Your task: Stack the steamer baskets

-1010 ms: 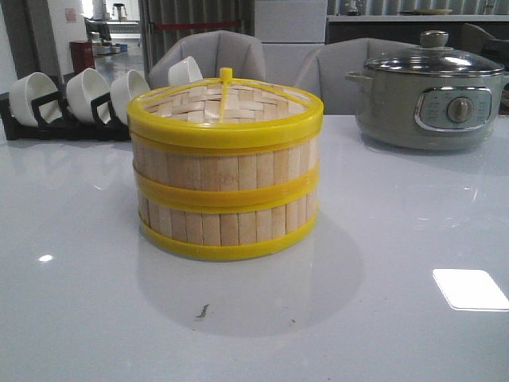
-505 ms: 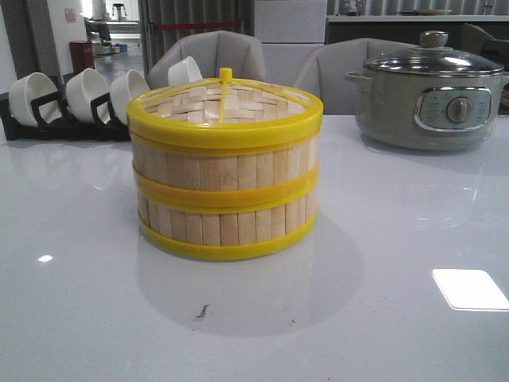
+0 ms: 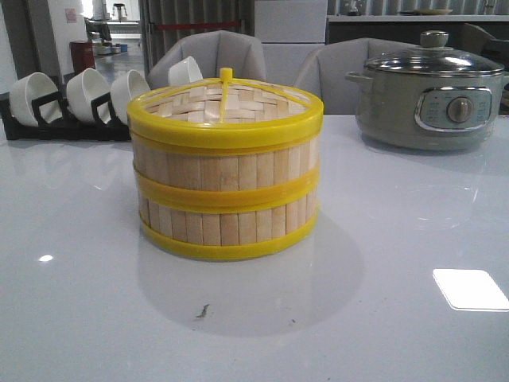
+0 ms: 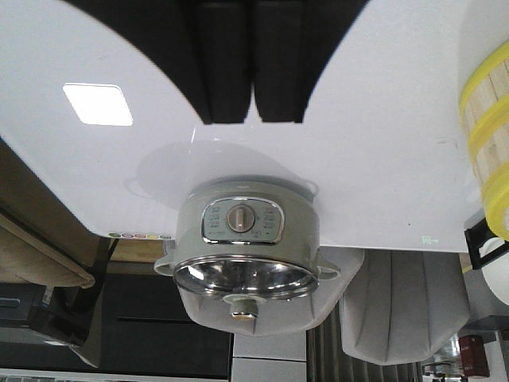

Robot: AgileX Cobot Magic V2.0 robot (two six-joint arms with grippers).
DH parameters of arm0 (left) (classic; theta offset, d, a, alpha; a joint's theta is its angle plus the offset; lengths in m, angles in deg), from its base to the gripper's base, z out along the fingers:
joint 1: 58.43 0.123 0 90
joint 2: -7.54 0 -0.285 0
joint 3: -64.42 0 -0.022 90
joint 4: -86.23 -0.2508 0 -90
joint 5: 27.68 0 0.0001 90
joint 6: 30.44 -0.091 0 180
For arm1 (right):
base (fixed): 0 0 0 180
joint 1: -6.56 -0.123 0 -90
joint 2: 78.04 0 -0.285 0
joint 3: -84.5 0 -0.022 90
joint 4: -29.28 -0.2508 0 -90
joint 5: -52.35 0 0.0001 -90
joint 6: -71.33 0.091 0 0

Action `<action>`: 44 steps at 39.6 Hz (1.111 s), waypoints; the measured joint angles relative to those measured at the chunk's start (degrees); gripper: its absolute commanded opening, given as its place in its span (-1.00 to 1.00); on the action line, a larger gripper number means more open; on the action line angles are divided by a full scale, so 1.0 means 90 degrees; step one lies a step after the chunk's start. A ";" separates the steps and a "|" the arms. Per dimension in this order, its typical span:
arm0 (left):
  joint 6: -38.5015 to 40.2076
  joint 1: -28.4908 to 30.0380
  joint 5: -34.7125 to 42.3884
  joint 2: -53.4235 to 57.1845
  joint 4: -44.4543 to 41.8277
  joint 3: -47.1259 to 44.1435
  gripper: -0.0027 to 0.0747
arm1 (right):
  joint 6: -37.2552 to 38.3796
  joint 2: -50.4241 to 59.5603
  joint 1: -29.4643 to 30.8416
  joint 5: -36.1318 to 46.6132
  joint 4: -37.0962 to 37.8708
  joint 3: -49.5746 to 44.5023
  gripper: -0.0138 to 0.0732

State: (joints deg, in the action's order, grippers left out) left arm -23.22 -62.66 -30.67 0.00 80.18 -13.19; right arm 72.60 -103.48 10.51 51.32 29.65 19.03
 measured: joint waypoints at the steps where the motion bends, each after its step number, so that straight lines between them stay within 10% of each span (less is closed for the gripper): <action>1: 0.0000 0.0000 0.0000 0.0000 0.0000 0.0000 -0.72 | 0.0000 0.0000 0.0000 0.0000 0.0000 0.0000 -0.53; 44: 0.0000 0.0011 0.0000 0.0000 0.0000 0.0000 -0.72 | 0.0000 0.0919 0.0000 -0.0032 0.0000 -0.0430 -0.56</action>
State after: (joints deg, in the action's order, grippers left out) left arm -23.22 -62.56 -30.67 0.00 80.18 -13.19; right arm 72.60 -95.21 10.51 51.03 29.65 15.16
